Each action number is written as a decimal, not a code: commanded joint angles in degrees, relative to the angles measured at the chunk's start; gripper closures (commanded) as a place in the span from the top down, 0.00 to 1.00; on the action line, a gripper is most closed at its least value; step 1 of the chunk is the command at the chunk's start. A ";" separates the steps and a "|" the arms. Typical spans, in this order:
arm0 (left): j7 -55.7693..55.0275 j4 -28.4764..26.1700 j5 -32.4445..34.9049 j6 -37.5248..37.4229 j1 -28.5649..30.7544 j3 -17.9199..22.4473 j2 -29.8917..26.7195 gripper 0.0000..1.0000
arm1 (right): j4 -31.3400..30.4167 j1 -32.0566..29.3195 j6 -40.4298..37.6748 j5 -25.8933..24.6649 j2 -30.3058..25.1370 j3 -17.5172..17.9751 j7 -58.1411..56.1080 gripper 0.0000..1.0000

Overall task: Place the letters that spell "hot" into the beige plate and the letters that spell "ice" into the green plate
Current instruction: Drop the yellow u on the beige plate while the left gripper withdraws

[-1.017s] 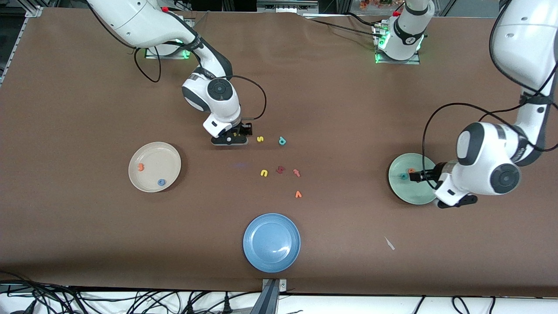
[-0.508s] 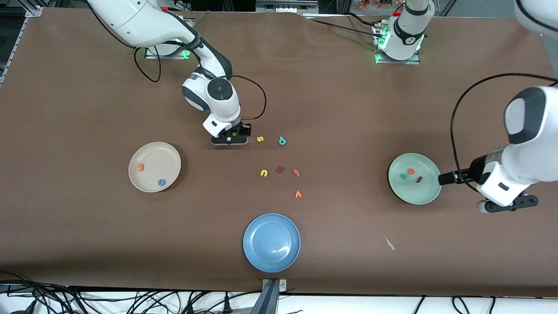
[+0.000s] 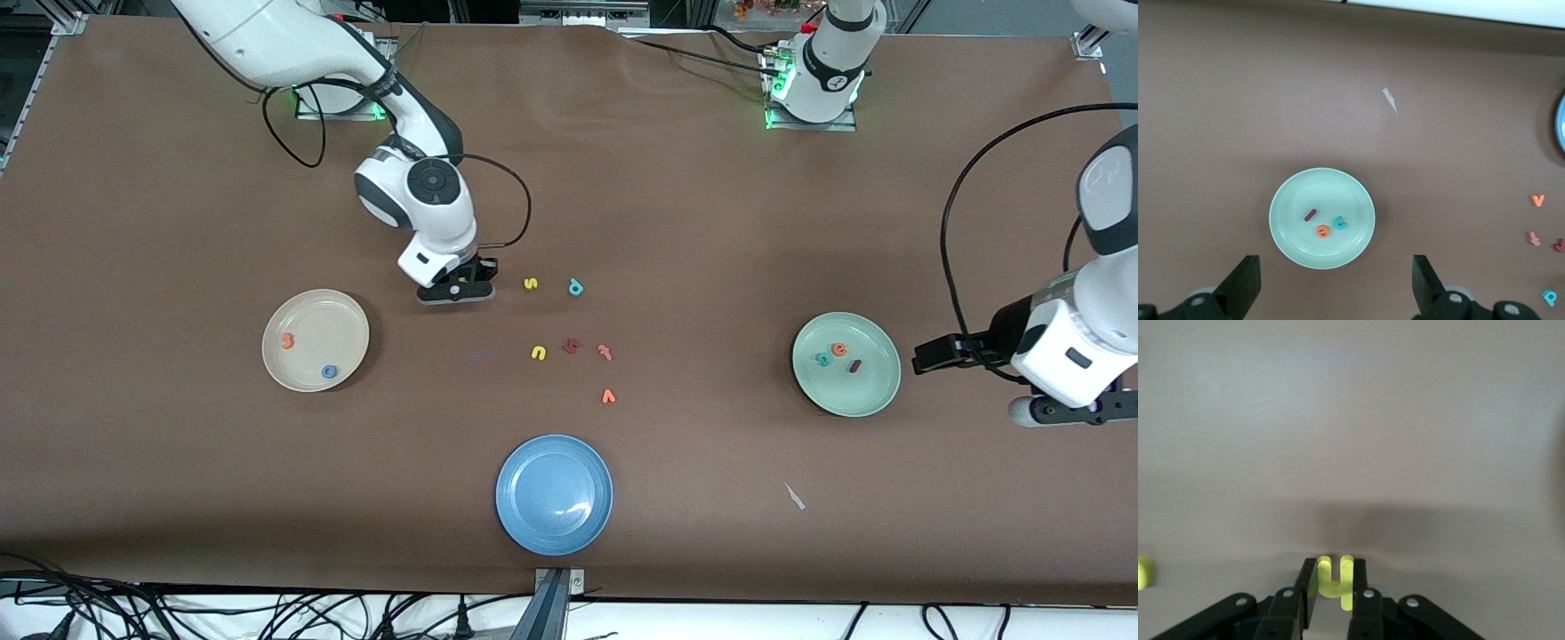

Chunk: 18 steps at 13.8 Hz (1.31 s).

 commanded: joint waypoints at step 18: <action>2.50 4.40 1.90 -4.44 0.26 -0.96 -1.53 1.00 | 3.61 -6.06 -10.55 19.24 -7.71 -16.77 -51.79 0.99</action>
